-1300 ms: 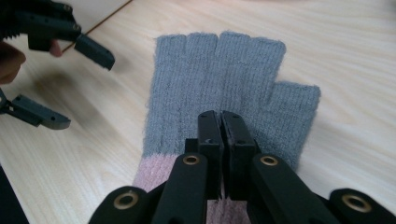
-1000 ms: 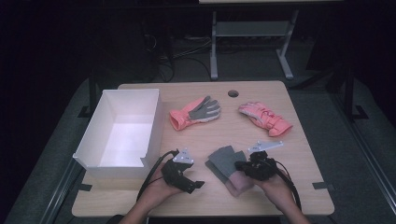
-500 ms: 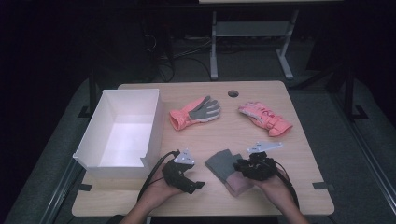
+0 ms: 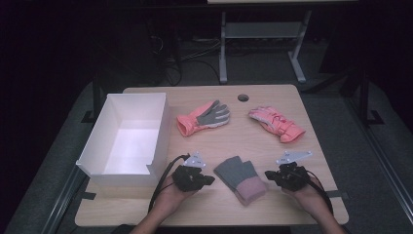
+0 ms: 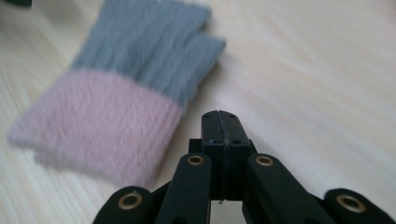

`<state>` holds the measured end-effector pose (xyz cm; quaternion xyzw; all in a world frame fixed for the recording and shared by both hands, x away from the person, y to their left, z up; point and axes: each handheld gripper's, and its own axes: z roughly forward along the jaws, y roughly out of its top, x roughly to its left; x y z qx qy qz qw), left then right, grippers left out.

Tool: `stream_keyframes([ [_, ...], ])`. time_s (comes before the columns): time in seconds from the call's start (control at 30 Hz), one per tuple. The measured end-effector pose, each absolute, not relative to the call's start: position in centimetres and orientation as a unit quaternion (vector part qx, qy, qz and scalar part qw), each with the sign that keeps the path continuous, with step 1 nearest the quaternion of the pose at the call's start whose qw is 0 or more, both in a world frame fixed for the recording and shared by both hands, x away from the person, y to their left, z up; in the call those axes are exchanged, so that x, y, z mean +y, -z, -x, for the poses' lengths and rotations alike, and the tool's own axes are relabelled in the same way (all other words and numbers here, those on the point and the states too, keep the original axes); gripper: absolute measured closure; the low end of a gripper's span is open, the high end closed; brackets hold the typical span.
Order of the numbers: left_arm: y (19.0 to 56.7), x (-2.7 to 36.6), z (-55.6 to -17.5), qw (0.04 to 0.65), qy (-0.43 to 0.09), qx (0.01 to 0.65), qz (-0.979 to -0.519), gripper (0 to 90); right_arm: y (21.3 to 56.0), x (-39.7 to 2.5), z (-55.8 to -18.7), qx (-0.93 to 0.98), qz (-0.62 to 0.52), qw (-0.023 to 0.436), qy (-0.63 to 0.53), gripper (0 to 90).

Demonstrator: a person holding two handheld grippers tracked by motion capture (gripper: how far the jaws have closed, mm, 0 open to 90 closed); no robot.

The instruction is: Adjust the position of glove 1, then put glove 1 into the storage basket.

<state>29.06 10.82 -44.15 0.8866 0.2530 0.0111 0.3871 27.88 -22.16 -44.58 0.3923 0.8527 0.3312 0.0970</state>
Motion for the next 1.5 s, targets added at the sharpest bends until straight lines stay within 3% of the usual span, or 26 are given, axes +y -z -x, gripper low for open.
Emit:
stream_keyframes([
  [0.5,44.9,6.6,-31.4,0.368,-0.019,0.254,-0.894,89.6,45.7,-20.5,-27.4,0.881,-0.355,0.066,-0.307,90.0],
  [1.1,45.0,5.5,-34.0,0.357,-0.024,0.248,-0.900,89.6,45.7,-17.6,-26.1,0.898,-0.300,0.030,-0.320,90.0],
  [1.5,44.9,6.1,-34.6,0.350,-0.019,0.240,-0.905,89.6,45.8,-12.8,-25.0,0.907,-0.246,-0.002,-0.341,90.0],
])
